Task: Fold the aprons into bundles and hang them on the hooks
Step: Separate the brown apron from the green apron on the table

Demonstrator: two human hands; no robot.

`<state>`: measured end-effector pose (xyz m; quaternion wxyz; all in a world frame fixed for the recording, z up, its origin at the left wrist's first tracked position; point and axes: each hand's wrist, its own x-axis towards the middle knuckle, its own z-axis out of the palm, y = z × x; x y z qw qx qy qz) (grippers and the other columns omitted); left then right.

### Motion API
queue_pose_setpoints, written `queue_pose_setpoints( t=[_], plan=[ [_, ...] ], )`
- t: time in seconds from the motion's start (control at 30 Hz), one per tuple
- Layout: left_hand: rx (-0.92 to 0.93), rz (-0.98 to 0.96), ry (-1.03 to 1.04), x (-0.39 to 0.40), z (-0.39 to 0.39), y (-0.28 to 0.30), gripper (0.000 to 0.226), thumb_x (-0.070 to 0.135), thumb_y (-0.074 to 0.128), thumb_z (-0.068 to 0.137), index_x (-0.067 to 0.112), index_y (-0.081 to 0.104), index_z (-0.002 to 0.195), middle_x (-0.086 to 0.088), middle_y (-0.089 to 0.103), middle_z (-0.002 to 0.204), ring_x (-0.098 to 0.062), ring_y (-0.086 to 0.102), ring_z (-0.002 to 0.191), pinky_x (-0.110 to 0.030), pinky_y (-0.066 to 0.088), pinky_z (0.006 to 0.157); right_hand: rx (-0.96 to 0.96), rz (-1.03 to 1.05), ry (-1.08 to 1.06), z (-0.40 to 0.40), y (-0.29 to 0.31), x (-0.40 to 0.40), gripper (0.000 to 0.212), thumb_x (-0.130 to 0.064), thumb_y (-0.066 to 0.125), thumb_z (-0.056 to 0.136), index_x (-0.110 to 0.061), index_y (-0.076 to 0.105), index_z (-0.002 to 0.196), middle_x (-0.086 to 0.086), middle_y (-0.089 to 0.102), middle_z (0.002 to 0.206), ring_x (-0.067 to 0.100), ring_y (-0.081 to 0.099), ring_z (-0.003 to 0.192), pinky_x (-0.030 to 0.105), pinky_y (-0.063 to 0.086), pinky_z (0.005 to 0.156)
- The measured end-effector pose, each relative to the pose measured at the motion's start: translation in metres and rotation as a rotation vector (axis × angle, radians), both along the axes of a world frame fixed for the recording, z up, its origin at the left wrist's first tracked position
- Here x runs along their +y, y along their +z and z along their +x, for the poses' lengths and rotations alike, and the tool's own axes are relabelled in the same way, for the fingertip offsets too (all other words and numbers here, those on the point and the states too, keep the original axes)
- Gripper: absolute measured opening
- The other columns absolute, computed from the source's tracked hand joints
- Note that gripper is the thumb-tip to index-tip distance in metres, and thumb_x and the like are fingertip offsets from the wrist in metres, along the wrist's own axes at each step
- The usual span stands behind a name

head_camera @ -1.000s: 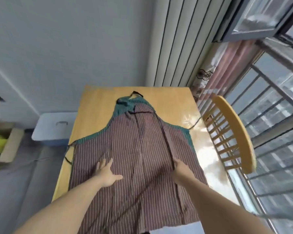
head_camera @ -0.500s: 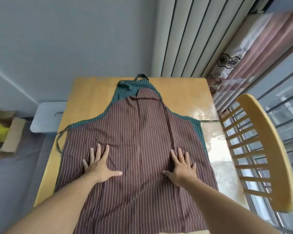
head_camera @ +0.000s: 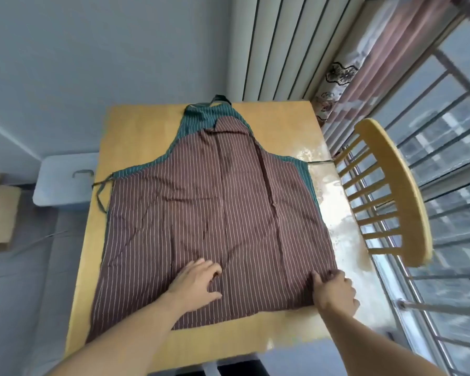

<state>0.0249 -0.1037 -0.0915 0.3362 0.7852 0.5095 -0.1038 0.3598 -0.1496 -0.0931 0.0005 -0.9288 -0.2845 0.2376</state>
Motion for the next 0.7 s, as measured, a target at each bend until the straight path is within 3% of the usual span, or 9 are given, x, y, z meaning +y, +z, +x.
queue_pose_setpoints(
  t=[0.1,0.17,0.3,0.4,0.53,0.63,0.7],
  plan=[
    [0.078,-0.034,-0.099,-0.016,-0.002,0.006,0.09,0.057,0.078,0.075,0.03,0.034,0.148,0.009,0.046,0.141,-0.017,0.037,0.138,-0.045,0.023,0.124,0.125,0.0,-0.144,0.004,-0.002,-0.029,0.056,-0.054,0.067,0.088,-0.02,0.049,0.129,0.011,0.064,0.126,0.036,0.056,0.121,0.047,0.039,0.101],
    [0.151,0.0,-0.208,-0.023,-0.006,0.007,0.094,0.058,0.08,0.072,0.027,0.034,0.148,0.007,0.042,0.142,-0.019,0.033,0.139,-0.045,0.021,0.123,0.185,0.007,-0.205,0.008,-0.001,-0.036,0.062,-0.046,0.077,0.083,-0.012,0.049,0.128,0.016,0.063,0.126,0.039,0.058,0.119,0.047,0.046,0.102],
    [0.198,0.056,-0.235,-0.033,-0.017,0.005,0.062,0.054,0.08,0.073,0.03,0.048,0.121,0.01,0.045,0.121,-0.014,0.038,0.116,-0.039,0.032,0.11,0.245,0.095,-0.451,0.005,0.002,-0.037,0.079,-0.026,0.088,0.077,-0.002,0.04,0.135,0.024,0.058,0.129,0.045,0.057,0.119,0.049,0.046,0.1],
    [0.185,0.071,-0.214,-0.036,-0.019,0.005,0.044,0.047,0.074,0.081,0.029,0.051,0.115,0.009,0.045,0.116,-0.013,0.038,0.113,-0.038,0.03,0.111,0.339,0.092,-0.456,0.008,0.0,-0.037,0.056,-0.03,0.078,0.088,0.003,0.056,0.128,0.021,0.064,0.116,0.041,0.061,0.107,0.044,0.049,0.097],
    [0.127,0.132,-0.252,-0.037,-0.021,0.01,0.021,0.036,0.056,0.099,0.027,0.061,0.117,0.008,0.051,0.117,-0.014,0.041,0.12,-0.036,0.029,0.113,0.44,0.184,-0.541,0.014,0.002,-0.04,0.042,-0.033,0.066,0.097,0.003,0.065,0.117,0.019,0.067,0.115,0.043,0.063,0.113,0.048,0.051,0.101],
    [0.058,0.092,-0.235,-0.035,-0.02,0.018,0.022,0.036,0.051,0.103,0.027,0.066,0.114,0.009,0.055,0.113,-0.012,0.044,0.113,-0.034,0.034,0.108,0.537,0.415,-0.748,0.012,0.006,-0.042,0.029,-0.024,0.07,0.095,0.001,0.064,0.108,0.012,0.066,0.097,0.033,0.069,0.087,0.043,0.06,0.085],
    [0.016,0.032,-0.228,-0.033,-0.02,0.027,0.022,0.04,0.053,0.102,0.026,0.068,0.11,0.011,0.056,0.107,-0.012,0.046,0.107,-0.033,0.037,0.105,0.593,0.497,-0.83,0.011,0.018,-0.039,0.022,-0.016,0.068,0.096,0.0,0.065,0.109,0.011,0.066,0.094,0.024,0.066,0.073,0.03,0.06,0.06]
  ],
)
